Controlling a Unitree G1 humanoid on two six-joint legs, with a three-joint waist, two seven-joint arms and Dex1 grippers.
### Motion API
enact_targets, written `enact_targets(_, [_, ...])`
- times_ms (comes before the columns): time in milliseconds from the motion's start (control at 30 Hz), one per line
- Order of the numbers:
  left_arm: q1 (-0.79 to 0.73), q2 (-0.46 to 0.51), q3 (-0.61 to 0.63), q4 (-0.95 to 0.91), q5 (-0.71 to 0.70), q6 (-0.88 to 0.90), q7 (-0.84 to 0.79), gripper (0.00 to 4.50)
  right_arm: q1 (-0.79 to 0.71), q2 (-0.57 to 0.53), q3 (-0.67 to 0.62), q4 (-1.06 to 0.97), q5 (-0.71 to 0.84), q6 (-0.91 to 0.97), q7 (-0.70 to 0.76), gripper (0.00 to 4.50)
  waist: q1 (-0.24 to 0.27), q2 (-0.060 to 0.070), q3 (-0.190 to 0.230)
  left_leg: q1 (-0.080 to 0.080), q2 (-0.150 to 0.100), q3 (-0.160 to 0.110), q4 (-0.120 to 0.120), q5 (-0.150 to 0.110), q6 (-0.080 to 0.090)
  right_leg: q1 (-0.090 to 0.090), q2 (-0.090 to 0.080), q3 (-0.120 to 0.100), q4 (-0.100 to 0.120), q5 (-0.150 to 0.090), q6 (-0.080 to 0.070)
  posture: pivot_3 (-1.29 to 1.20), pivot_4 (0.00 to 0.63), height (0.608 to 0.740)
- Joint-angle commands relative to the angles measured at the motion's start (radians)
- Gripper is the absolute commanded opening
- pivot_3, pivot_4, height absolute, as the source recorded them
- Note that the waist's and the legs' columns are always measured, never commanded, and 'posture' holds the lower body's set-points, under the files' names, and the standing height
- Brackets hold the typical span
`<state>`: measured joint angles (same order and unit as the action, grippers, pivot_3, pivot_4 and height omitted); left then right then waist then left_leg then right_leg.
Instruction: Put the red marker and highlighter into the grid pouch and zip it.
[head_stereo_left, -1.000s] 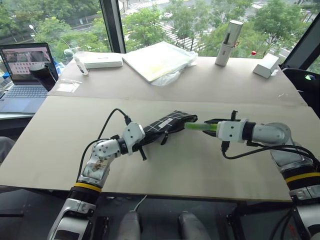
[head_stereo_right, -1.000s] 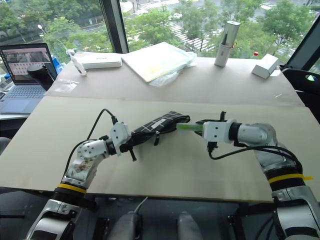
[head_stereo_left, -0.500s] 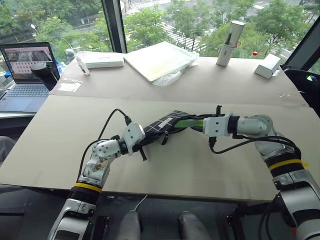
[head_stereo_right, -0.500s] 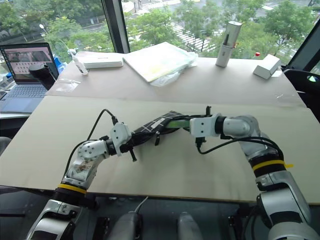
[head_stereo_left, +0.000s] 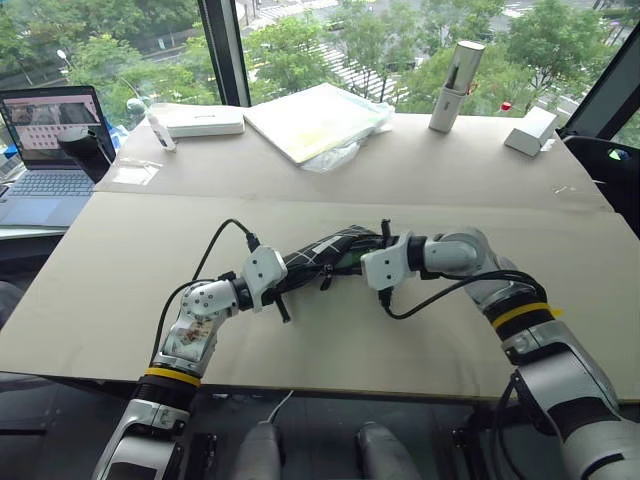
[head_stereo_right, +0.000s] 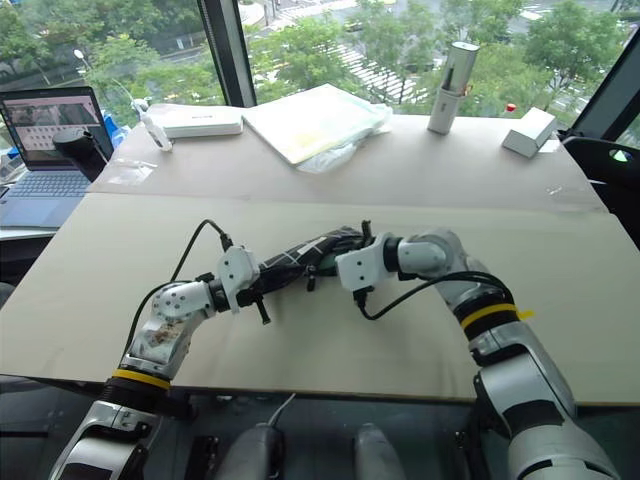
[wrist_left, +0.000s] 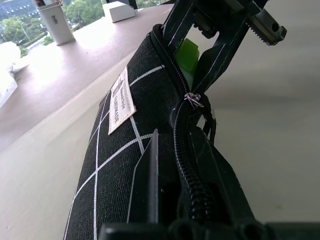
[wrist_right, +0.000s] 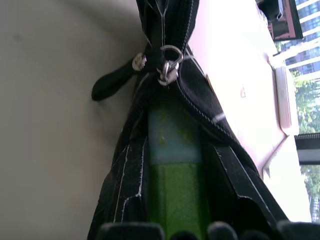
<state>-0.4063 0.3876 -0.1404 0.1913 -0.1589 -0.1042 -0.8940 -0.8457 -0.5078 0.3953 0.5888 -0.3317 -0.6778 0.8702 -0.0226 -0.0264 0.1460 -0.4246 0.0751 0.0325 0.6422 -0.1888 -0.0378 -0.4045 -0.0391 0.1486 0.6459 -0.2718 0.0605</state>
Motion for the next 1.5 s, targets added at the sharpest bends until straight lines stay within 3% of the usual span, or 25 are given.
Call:
enact_targets(33, [-0.013, -0.005, 0.008, -0.045, -0.011, 0.001, 0.010, 0.00, -0.023, 0.024, -0.011, -0.014, 0.057, -0.026, 0.010, 2.33, 0.000, 0.000, 0.000, 0.000, 0.000, 0.000, 0.000, 0.000, 0.000, 0.000, 0.000, 0.000, 0.000, 0.000, 0.000, 0.00, 0.150, 0.740])
enact_targets(200, [-0.009, -0.005, 0.009, -0.055, -0.010, 0.006, 0.019, 0.00, -0.049, -0.004, -0.058, 0.043, 0.046, -0.024, -0.051, 3.98, 0.001, 0.000, 0.000, 0.000, 0.000, 0.000, 0.000, 0.000, 0.000, 0.000, 0.000, 0.000, 0.000, 0.000, 0.000, 0.00, 0.150, 0.740])
enact_targets(300, [-0.007, -0.004, 0.009, -0.060, -0.011, 0.010, 0.022, 0.00, -0.059, -0.034, -0.098, 0.072, 0.085, 0.009, -0.052, 3.98, 0.002, 0.000, 0.000, 0.000, 0.000, 0.000, 0.000, 0.000, 0.000, 0.000, 0.000, 0.000, 0.000, 0.000, 0.000, 0.00, 0.150, 0.740])
enact_targets(400, [-0.007, -0.004, 0.008, -0.064, -0.010, 0.014, 0.025, 0.00, -0.035, -0.063, -0.190, 0.058, 0.241, 0.122, 0.022, 3.98, 0.001, 0.000, 0.000, 0.000, 0.000, 0.000, 0.000, 0.000, 0.000, 0.000, 0.000, 0.000, 0.000, 0.000, 0.000, 0.00, 0.150, 0.740])
enact_targets(433, [-0.007, -0.004, 0.007, -0.065, -0.010, 0.016, 0.026, 0.00, -0.015, -0.065, -0.229, 0.030, 0.323, 0.194, 0.064, 3.98, 0.002, 0.000, 0.000, 0.000, 0.000, 0.000, 0.000, 0.000, 0.000, 0.000, 0.000, 0.000, 0.000, 0.000, 0.000, 0.00, 0.150, 0.740])
enact_targets(533, [-0.009, -0.004, 0.005, -0.066, -0.012, 0.018, 0.024, 0.00, 0.130, -0.124, -0.378, -0.235, 0.764, 0.796, 0.271, 3.98, 0.011, 0.000, 0.000, 0.000, 0.000, -0.001, 0.000, 0.000, 0.000, 0.002, 0.000, 0.000, 0.000, 0.000, 0.000, 0.00, 0.150, 0.740])
enact_targets(600, [-0.011, -0.004, 0.004, -0.066, -0.012, 0.019, 0.022, 0.00, 0.225, -0.200, -0.388, -0.358, 0.868, 0.998, 0.358, 3.98, 0.014, 0.000, 0.000, -0.001, 0.000, -0.001, 0.000, 0.000, 0.000, 0.002, 0.000, 0.000, 0.000, 0.000, 0.000, 0.00, 0.150, 0.740])
enact_targets(700, [-0.017, -0.006, 0.002, -0.059, -0.011, 0.019, 0.018, 0.00, 0.387, -0.260, -0.339, -0.509, 0.878, 1.133, 0.373, 3.98, 0.014, 0.000, 0.000, -0.001, 0.000, -0.002, 0.000, 0.000, 0.000, 0.002, 0.000, 0.000, 0.000, 0.000, 0.000, 0.00, 0.150, 0.740])
enact_targets(833, [-0.031, -0.012, -0.002, -0.048, -0.010, 0.020, 0.015, 0.00, 0.461, -0.165, -0.298, -0.583, 0.821, 1.211, 0.201, 3.98, -0.009, 0.000, 0.000, 0.001, 0.000, -0.002, 0.000, 0.000, 0.000, 0.001, 0.001, 0.000, 0.001, -0.001, 0.000, 0.00, 0.150, 0.740])
enact_targets(1033, [-0.045, -0.015, -0.004, -0.040, -0.009, 0.017, 0.009, 0.00, 0.415, 0.030, -0.230, -0.572, 0.721, 1.241, -0.013, 3.98, -0.019, 0.000, 0.000, -0.001, -0.001, -0.004, 0.000, 0.000, 0.000, 0.000, 0.002, 0.000, 0.002, -0.001, 0.000, 0.00, 0.150, 0.740])
enact_targets(1367, [-0.039, -0.013, -0.005, -0.048, -0.005, 0.016, 0.010, 0.00, 0.271, 0.193, -0.191, -0.550, 0.697, 1.256, -0.058, 3.98, -0.016, 0.000, 0.000, -0.001, -0.001, -0.005, 0.000, 0.000, 0.000, 0.000, 0.001, -0.001, 0.002, -0.001, 0.000, 0.00, 0.150, 0.740])
enact_targets(1500, [-0.031, -0.011, -0.001, -0.058, -0.005, 0.019, 0.015, 0.00, 0.272, 0.175, -0.188, -0.563, 0.701, 1.250, -0.028, 3.01, -0.013, 0.000, 0.000, -0.002, -0.001, -0.005, 0.000, 0.000, 0.000, 0.000, 0.001, -0.002, 0.001, -0.001, 0.000, 0.00, 0.150, 0.740])
